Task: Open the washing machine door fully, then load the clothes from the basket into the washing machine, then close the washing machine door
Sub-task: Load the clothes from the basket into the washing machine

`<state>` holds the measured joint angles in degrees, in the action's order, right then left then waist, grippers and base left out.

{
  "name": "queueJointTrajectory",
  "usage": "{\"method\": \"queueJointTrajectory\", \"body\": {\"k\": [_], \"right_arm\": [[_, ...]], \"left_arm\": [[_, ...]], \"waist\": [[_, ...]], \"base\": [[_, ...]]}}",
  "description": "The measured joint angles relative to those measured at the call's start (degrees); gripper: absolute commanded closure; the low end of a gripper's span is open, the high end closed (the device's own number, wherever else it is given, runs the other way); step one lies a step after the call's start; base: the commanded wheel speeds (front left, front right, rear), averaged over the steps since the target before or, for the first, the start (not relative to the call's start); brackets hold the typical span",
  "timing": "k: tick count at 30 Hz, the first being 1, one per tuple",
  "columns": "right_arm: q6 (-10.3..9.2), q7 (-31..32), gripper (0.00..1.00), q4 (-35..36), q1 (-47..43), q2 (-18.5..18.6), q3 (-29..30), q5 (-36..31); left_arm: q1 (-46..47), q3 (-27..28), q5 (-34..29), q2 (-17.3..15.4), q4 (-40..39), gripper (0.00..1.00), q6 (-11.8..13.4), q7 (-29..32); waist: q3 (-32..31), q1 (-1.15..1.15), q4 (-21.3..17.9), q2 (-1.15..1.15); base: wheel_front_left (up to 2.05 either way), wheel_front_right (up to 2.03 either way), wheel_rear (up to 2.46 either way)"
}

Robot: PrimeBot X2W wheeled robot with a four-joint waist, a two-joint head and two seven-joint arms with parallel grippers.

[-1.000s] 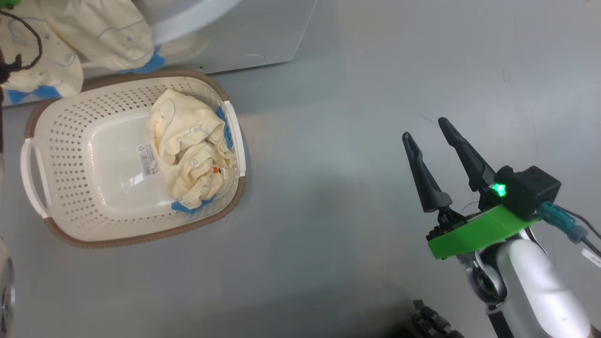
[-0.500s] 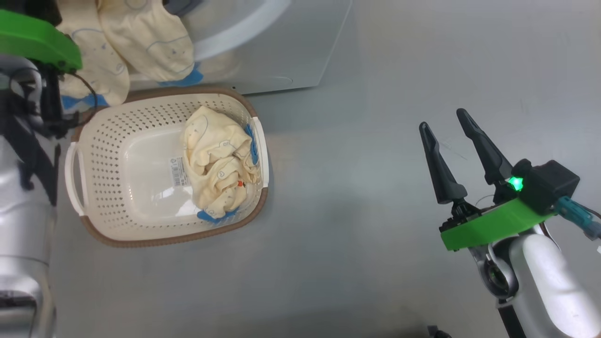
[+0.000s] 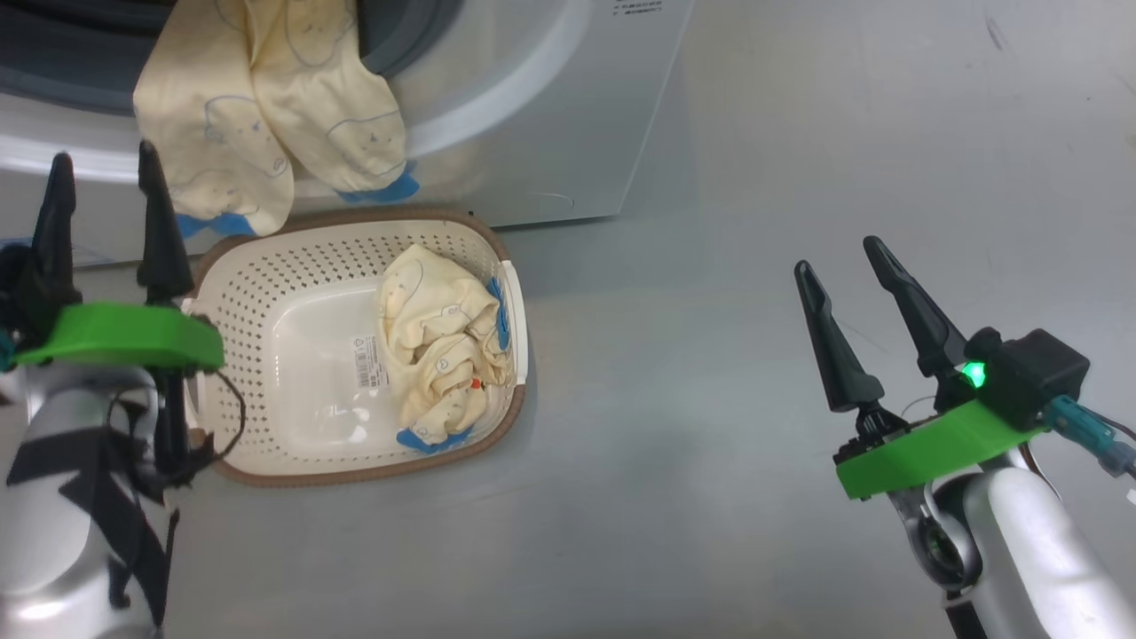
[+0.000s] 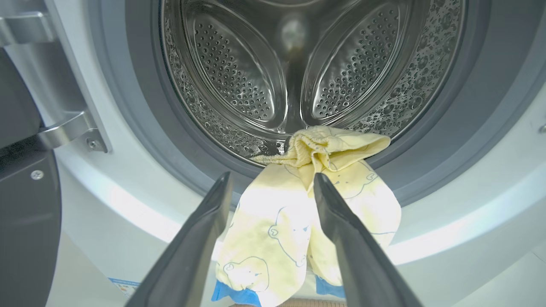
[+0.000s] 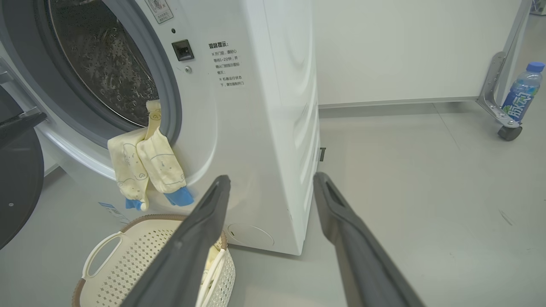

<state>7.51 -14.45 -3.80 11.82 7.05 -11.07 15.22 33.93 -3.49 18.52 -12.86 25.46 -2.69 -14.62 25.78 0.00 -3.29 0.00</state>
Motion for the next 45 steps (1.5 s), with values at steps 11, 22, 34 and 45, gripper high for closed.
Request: {"method": "queueJointTrajectory", "body": {"k": [11, 22, 34, 45], "right_arm": [[0.00, 0.00, 0.00, 0.07, -0.36, 0.09, -0.29, 0.42], [0.00, 0.00, 0.00, 0.05, -0.76, 0.10, -0.14, 1.34], [0.00, 0.00, 0.00, -0.15, -0.33, 0.10, -0.20, 1.52], [0.00, 0.00, 0.00, -0.31, 1.57, 0.09, -0.78, 1.88]], "left_arm": [[-17.31, 3.68, 0.66, 1.34, -14.02, 0.00, 4.95, 0.00], [-26.01, 4.97, 0.22, 2.49, -20.75, 0.00, 6.87, 0.00], [-24.30, 4.19, 1.31, 2.98, -21.49, 0.00, 6.65, 0.01], [-7.19, 2.67, 3.70, 3.49, -13.88, 0.00, 4.08, 0.57]], "waist": [[-0.37, 0.00, -0.25, 0.00], [0.29, 0.00, -0.42, 0.00], [1.99, 0.00, 0.03, 0.00], [4.76, 0.01, -0.77, 0.00]], "base": [[0.00, 0.00, 0.00], [0.00, 0.00, 0.00], [0.00, 0.00, 0.00], [0.00, 0.00, 0.00]]}}
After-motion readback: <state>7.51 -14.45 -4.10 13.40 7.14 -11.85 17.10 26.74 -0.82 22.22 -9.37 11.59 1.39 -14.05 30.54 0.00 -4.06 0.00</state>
